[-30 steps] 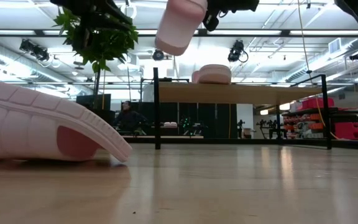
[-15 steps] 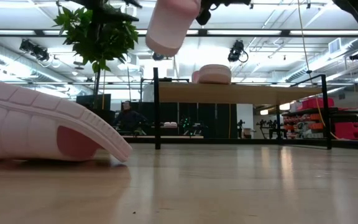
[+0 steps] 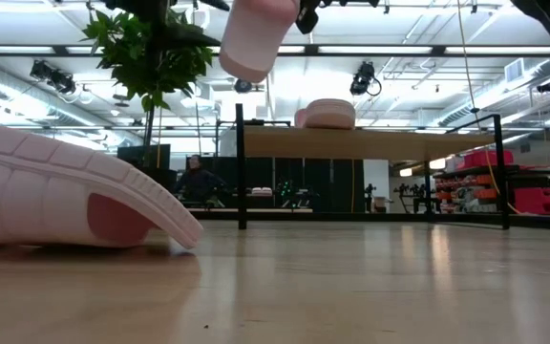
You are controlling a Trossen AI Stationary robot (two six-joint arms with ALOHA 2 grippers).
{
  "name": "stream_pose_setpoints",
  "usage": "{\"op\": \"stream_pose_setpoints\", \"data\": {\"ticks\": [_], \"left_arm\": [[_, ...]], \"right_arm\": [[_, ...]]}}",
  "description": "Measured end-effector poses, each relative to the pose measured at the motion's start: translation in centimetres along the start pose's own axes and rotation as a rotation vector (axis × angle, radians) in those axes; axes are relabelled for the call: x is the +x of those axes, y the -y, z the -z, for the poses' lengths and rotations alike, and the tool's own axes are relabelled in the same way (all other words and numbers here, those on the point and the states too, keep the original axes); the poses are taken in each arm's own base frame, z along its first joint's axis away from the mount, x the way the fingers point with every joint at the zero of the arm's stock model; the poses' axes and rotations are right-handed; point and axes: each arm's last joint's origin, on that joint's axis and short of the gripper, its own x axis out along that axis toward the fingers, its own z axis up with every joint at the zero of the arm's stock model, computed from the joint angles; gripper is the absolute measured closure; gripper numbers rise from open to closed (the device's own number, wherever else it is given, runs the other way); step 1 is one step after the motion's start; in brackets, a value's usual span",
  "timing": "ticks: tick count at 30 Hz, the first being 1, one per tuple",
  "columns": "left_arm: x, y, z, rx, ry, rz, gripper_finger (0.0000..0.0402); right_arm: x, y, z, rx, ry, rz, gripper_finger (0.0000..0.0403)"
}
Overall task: Pick and place slides into the shelf
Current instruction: Put the right pink slide on the shelf
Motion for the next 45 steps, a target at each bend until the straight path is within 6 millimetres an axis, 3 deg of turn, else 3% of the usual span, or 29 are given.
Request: {"op": "stream_pose_setpoints", "data": {"ticks": [7,16,21,26,28,37,45], "left_arm": [[0.5,-0.2,0.5,0.053,-0.023,-0.026,0.0138],[0.6,-0.3,0.5,0.084,-0.014,-0.044,0.0155],[0.6,-0.3,0.4,0.077,-0.014,-0.041,0.0205],[0.6,-0.3,0.4,0.053,-0.012,-0.038,0.0298],[0.6,-0.3,0.4,0.052,-0.012,-0.039,0.0324],[0.6,-0.4,0.4,0.036,0.003,-0.057,0.0324],[0.6,0.0,0.1,-0.079,0.038,-0.023,0.0324]], "right_arm": [[0.1,-0.2,-0.1,0.043,0.007,-0.036,0.0362],[1.3,-1.0,-0.2,0.031,-0.002,-0.084,0.0363],[1.3,-1.0,-0.3,0.022,0.003,-0.083,0.0363],[1.3,-1.0,-0.4,0.019,0.010,-0.079,0.0361],[1.4,-1.0,-0.4,0.020,0.009,-0.078,0.0338],[1.8,-1.2,-0.6,-0.020,0.006,-0.006,0.0212],[-0.6,-3.9,-2.6,-0.217,0.059,0.179,0.0154]]}}
